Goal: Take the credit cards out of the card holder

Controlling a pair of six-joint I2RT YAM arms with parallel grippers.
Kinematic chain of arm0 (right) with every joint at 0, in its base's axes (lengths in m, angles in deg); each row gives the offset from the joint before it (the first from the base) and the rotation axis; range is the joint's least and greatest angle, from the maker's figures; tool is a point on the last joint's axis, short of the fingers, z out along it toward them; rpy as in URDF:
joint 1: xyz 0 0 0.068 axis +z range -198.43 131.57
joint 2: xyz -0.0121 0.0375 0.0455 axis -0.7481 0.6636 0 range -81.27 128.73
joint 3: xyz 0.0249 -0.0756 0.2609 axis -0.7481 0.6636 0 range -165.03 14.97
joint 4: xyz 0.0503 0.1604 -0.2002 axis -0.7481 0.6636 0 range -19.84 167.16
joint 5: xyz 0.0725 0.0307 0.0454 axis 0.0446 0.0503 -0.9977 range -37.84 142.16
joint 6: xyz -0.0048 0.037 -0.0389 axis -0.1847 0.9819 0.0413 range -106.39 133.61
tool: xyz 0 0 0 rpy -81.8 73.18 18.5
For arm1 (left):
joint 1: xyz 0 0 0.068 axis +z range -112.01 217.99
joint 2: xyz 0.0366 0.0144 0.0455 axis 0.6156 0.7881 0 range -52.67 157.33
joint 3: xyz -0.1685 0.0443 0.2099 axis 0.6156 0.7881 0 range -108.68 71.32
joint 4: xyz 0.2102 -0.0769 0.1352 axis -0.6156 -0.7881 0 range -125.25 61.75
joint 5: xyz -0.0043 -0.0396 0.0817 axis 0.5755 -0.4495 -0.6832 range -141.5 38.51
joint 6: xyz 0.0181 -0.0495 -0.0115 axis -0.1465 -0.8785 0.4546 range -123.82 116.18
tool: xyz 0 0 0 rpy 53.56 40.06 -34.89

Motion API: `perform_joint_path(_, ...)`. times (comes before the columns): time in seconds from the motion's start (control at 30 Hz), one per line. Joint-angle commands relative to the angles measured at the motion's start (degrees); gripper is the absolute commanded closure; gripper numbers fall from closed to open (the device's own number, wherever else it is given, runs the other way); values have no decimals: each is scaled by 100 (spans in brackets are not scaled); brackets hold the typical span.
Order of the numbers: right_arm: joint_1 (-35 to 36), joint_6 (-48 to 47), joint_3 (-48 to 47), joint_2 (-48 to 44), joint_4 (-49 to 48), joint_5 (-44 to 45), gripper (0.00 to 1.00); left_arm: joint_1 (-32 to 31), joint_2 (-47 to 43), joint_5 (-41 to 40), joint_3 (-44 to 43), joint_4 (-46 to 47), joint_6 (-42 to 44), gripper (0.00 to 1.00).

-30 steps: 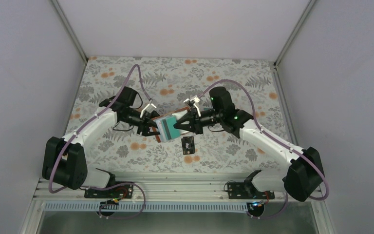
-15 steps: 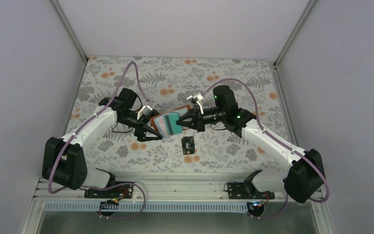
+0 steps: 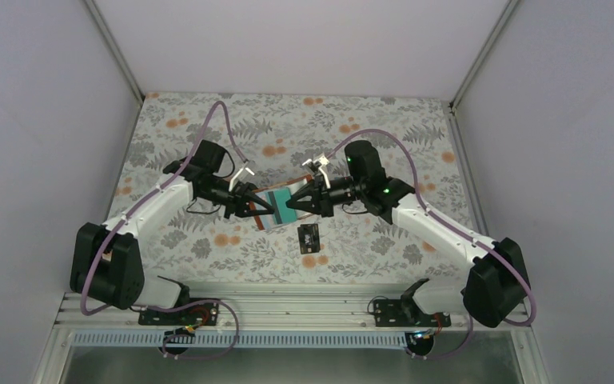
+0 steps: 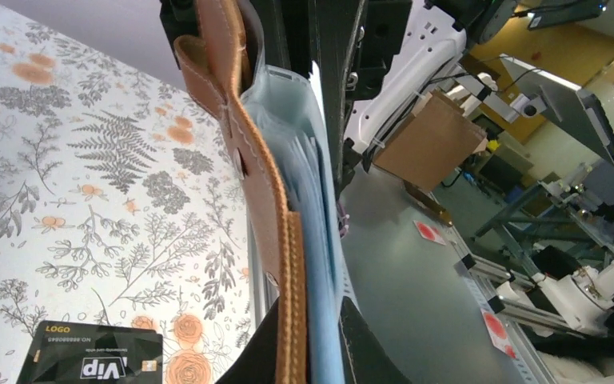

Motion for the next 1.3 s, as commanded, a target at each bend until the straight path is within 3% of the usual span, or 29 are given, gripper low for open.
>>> perform_joint_path(0.0, 26, -245, -112, -122, 92, 29, 88, -41, 11, 213, -25, 106, 115, 98)
perform_joint_path(0.17, -112, -334, 158, -373, 106, 106, 80, -39, -2, 257, -48, 3, 243, 98)
perform_joint_path(0.5, -107, -172, 183, -273, -66, -37, 95, -40, -14, 249, -48, -6, 241, 98)
perform_joint_path(0.63, -122, -157, 205, -320, -20, 92, 96, -39, -5, 254, -40, 11, 226, 97)
perform_joint_path(0.93, -410, -223, 237, -448, 202, 75, 96, -38, -32, 273, -12, -45, 279, 82)
perform_joint_path(1.07, -413, -250, 180, -484, 229, 21, 96, -39, -26, 253, -30, -76, 316, 97)
perform_joint_path(1.27, -468, -492, 157, -595, 513, 97, 96, -38, -27, 247, -42, -146, 403, 98)
